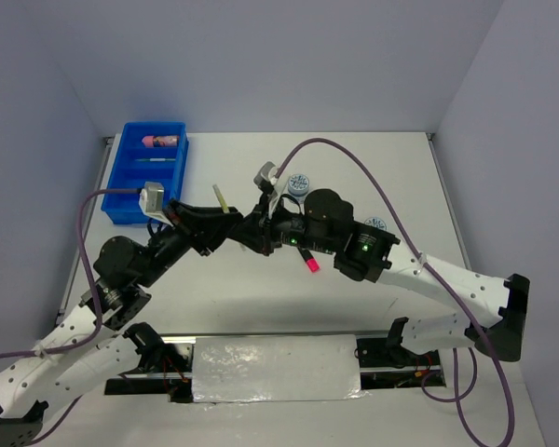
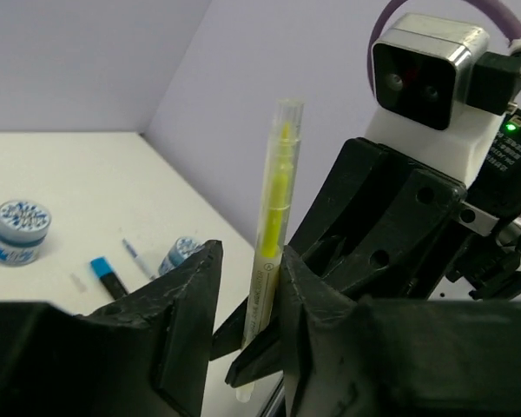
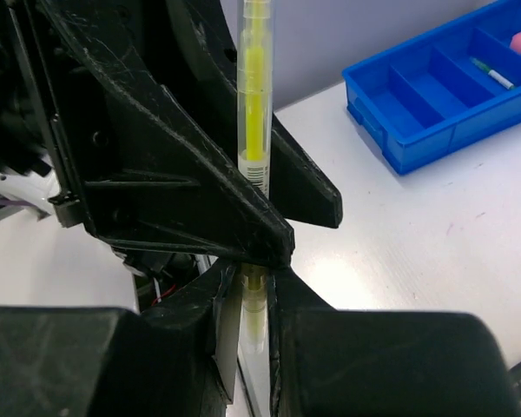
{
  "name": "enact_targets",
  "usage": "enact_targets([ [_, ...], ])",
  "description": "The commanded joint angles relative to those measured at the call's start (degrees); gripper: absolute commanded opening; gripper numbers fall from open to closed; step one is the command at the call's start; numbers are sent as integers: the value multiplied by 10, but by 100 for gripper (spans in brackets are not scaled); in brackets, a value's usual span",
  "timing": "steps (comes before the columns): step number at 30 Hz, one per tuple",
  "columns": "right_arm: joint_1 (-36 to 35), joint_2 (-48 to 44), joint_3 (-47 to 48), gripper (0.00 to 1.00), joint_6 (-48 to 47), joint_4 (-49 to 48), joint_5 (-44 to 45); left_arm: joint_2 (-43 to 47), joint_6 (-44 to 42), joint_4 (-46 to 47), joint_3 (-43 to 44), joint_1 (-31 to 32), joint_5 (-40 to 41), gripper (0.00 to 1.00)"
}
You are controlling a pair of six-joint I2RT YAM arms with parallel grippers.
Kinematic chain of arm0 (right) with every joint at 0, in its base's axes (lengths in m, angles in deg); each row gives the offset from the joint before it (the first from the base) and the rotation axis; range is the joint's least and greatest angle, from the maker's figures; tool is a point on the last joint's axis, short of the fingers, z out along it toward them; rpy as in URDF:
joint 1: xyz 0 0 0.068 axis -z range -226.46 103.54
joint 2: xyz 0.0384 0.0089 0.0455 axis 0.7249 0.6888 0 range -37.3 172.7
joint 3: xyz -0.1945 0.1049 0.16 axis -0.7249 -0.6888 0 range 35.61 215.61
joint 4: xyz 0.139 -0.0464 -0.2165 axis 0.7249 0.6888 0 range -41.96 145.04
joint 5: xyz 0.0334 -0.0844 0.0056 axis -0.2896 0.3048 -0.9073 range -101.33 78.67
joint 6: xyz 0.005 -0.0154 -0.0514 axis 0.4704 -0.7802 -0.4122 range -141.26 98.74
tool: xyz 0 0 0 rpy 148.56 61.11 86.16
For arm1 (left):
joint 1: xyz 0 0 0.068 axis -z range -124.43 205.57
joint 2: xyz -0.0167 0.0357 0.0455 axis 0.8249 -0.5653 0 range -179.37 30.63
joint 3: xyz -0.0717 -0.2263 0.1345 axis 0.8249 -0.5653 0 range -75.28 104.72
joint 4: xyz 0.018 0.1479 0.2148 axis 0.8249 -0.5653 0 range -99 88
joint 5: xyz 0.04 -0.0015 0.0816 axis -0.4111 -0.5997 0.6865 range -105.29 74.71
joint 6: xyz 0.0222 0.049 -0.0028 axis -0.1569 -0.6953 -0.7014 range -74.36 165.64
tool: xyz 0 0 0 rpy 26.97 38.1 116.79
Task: Sort the stationery into containers
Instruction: Close the pen cap on the pen, then place the pen in the storage box.
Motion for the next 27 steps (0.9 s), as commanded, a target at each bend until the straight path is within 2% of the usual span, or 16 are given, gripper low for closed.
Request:
enact_targets([
  [1,-10,-25,-10,0,-5,-73,-10,3,-38,-104,35,-4,67,40],
  [2,-10,-22,-9,0,-8,-65,-15,0,-41,-102,39,-4,67,36],
  [4,-14,-10,-3,0,-17,-40,-15,-8,-43,-100,48,-4,64,22],
  [6,-14,-4,-4,0,-21,-21,-17,-18,-48,-100,54,-4,57,0],
  [8,-14,-6,-11,4,-20,-20,-7,-30,-48,-112,58,-4,74,0],
  [9,-14,-7,-22,31,-14,-25,0,-33,-45,-116,57,-5,86,0],
  [11,-13,-12,-31,73,-4,-23,39,-50,-28,-151,64,-5,157,0],
  [12,-11,-14,-45,99,8,-18,57,-59,-23,-166,79,-5,188,0],
  [15,5,-59,-96,100,52,-10,160,-107,29,-261,134,-18,337,0],
  [17,19,-93,-144,100,91,3,211,-144,72,-285,164,-43,390,0],
  [18,21,-113,-160,100,105,7,236,-156,81,-277,167,-59,391,0],
  [20,29,-176,-213,100,138,8,283,-189,117,-252,169,-129,382,0],
  [21,31,-195,-231,100,143,4,286,-204,130,-220,169,-185,357,0],
  [23,35,-242,-263,100,140,7,284,-258,179,-197,177,-247,320,0],
  [25,36,-262,-271,100,139,27,290,-333,228,-136,185,-337,241,0],
  [27,37,-286,-281,100,137,54,298,-388,252,-78,190,-387,184,0],
])
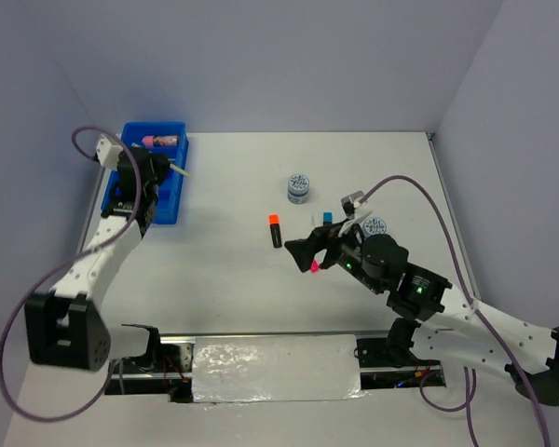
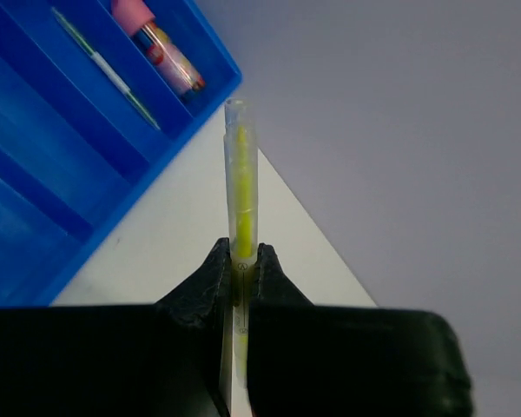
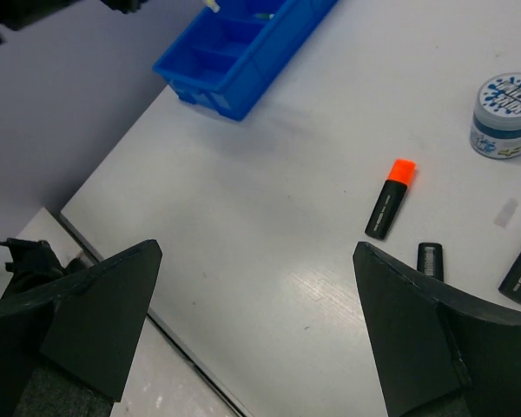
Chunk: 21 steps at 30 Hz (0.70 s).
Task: Sort the stationery into containers
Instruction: Place the pen in the storage box.
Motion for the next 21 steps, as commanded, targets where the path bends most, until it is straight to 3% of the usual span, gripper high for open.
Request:
enact_targets([
  [1,4,-31,-16,100,13,22,36,-118,91,162,22,-100,-113,0],
  [3,5,-54,-39,100,15,15,24,-197,90,202,55,-129,-129,0],
  [7,7,-65,-89,100,31,-31,-31,-274,64,251,116,-162,-122,0],
  [13,7,-6,-86,100,32,-49,-83,-342,49,351,124,-191,-131,4],
  [21,7,14,-87,100,29,-60,-117,-408,35,414,131,-194,-107,11],
])
